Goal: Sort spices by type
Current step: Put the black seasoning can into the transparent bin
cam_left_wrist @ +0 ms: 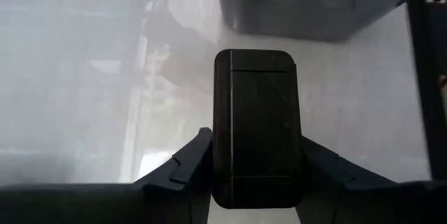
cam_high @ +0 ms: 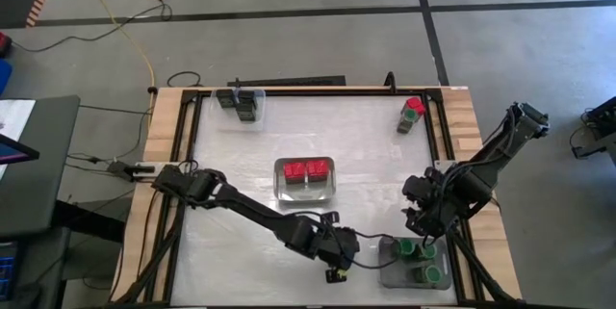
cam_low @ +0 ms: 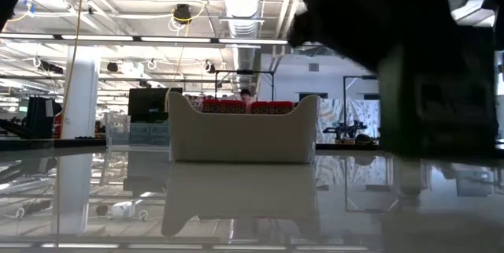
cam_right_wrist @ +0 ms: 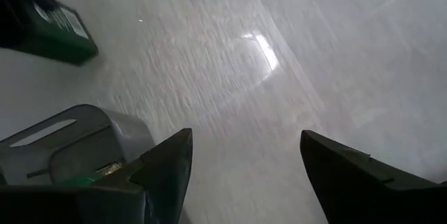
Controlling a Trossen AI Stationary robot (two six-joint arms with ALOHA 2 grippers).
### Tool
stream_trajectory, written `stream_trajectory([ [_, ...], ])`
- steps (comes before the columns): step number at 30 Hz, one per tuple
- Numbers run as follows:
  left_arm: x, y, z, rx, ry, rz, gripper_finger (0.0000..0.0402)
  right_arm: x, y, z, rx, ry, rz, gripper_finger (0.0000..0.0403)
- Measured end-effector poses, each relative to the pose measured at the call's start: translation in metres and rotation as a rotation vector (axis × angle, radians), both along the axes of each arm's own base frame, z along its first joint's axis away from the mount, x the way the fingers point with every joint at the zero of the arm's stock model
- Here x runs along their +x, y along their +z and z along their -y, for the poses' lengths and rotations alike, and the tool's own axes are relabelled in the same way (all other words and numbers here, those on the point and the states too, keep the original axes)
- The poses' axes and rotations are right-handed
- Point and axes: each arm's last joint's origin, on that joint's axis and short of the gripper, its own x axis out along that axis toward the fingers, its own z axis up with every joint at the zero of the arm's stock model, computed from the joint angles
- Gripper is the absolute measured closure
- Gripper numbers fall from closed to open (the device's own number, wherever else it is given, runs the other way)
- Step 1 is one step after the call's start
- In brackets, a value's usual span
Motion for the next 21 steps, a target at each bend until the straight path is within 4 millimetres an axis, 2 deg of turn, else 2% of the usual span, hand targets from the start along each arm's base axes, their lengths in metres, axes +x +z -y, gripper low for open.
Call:
stream_trajectory([
  [2, -0.005, 0.019, -0.007, 0.012, -0.013, 0.009, 0.0253, 0.001, 0.000, 0.000, 0.005, -0.001, 0.005, 0.0113],
  [6, -0.024, 0.070, -0.025, 0.059, -0.059, 0.046, 0.0253, 0.003, 0.001, 0.000, 0.017, -0.010, 0.018, 0.0113],
  [9, -0.046, 0.108, -0.041, 0.130, -0.117, 0.053, 0.0253, 0.005, 0.001, 0.001, 0.024, -0.026, 0.026, 0.0113],
  [12, -0.073, 0.136, -0.058, 0.212, -0.172, 0.000, 0.0253, 0.008, 0.001, 0.003, 0.033, -0.045, 0.036, 0.0113],
  [17, -0.116, 0.166, -0.096, 0.282, -0.142, -0.135, 0.0257, 0.012, 0.001, 0.008, 0.031, -0.077, 0.036, 0.0113],
  [21, -0.146, 0.166, -0.127, 0.300, -0.115, -0.160, 0.0274, 0.015, 0.001, 0.012, 0.033, -0.106, 0.039, 0.0113],
])
